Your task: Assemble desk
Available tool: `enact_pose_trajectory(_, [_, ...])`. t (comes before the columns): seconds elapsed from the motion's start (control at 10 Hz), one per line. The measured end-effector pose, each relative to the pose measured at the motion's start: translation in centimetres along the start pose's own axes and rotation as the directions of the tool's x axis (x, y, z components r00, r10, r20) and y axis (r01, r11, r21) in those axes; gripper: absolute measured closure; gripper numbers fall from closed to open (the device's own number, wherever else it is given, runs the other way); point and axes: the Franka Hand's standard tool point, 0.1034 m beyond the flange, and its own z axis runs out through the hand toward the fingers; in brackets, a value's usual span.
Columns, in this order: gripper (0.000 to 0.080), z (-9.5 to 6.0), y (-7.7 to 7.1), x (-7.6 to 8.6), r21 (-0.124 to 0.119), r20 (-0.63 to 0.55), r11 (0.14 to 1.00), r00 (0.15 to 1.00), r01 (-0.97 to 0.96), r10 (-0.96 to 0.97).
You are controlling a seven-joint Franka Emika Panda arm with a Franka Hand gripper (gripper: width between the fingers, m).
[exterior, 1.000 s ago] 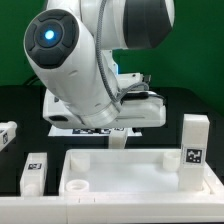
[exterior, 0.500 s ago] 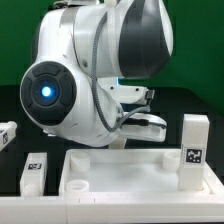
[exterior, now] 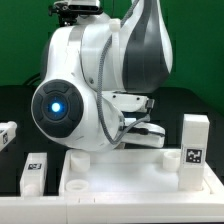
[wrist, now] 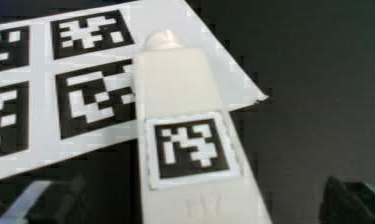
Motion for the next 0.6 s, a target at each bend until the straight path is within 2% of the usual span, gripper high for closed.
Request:
enact_pose_trajectory(0.2, [0.0177,0.0,0.0,0.0,0.0,0.0,1.0,1.0,0.0,0.0])
enact_pose_trajectory(0.3, [0.0356,0.0,0.0,0.0,0.0,0.0,1.0,1.0,0.0,0.0])
enact_pose_trajectory(0.4, [0.0356,-0.1,0.0,0.1,0.001,-0.006,1.0,1.0,0.0,0.0])
enact_pose_trajectory(0.5, [0.0518,-0.6,-0.1,-0.3,0.0,-0.01,1.0,1.0,0.008,-0.008])
enact_pose_trajectory(0.6, [0.0517,-2.0,-0.3,-1.1,0.003,-0.001,1.0,1.0,0.021,-0.021])
